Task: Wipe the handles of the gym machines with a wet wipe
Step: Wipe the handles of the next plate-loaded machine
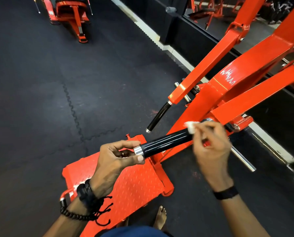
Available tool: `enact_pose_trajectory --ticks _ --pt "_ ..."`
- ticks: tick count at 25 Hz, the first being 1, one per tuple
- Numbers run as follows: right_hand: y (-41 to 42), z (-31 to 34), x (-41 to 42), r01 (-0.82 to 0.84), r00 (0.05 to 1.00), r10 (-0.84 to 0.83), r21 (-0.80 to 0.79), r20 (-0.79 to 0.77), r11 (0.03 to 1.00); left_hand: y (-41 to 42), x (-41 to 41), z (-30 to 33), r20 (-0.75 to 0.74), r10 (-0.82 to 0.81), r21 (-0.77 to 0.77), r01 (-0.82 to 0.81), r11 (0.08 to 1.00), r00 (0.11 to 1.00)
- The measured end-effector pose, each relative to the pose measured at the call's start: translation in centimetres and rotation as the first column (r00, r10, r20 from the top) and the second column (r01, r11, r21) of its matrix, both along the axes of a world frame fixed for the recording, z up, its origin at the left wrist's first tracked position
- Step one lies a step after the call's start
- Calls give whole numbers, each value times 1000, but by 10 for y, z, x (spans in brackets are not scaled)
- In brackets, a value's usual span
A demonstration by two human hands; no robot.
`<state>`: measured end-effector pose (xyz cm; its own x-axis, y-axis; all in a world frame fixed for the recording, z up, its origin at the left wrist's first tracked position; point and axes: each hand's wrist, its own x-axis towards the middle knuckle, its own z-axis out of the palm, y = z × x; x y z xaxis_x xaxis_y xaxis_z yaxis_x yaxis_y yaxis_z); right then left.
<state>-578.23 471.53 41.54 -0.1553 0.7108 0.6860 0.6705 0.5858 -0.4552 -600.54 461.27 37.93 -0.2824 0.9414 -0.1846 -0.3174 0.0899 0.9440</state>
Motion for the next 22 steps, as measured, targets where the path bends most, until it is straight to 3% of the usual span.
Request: enact_pose_trajectory --ticks 2,4,8,11,13,15,18,20,22 --pt "20 9 19 162 987 -162 2 -20 987 -1 1 0 -20 0 2 0 1000 1000" --pt "13 3 7 176 983 -176 -17 -48 984 -1 1 2 -30 0 6 0 1000 1000" --pt "-63 -29 -71 -131 990 128 -72 -52 989 3 1 0 -20 -14 4 14 1000 1000" --pt "-72 -36 -79 -206 976 200 -85 -82 975 4 0 0 -15 -11 10 11 1000 1000" --pt "-51 -26 -57 -96 990 91 -40 -103 995 5 0 1 -21 -21 8 21 1000 1000" --pt "-21 -18 -27 117 987 -114 19 -115 993 4 -1 1 -20 -15 -3 15 1000 1000" --pt "13 -11 3 296 917 -299 -50 -264 954 3 0 1 -18 -10 -3 10 1000 1000" --pt "-1 -16 -11 271 886 -288 -98 -363 958 3 0 0 -15 -10 0 10 1000 1000" --pt "-41 -28 -47 111 920 -145 -114 -363 987 3 1 0 -11 -16 3 16 1000 1000"
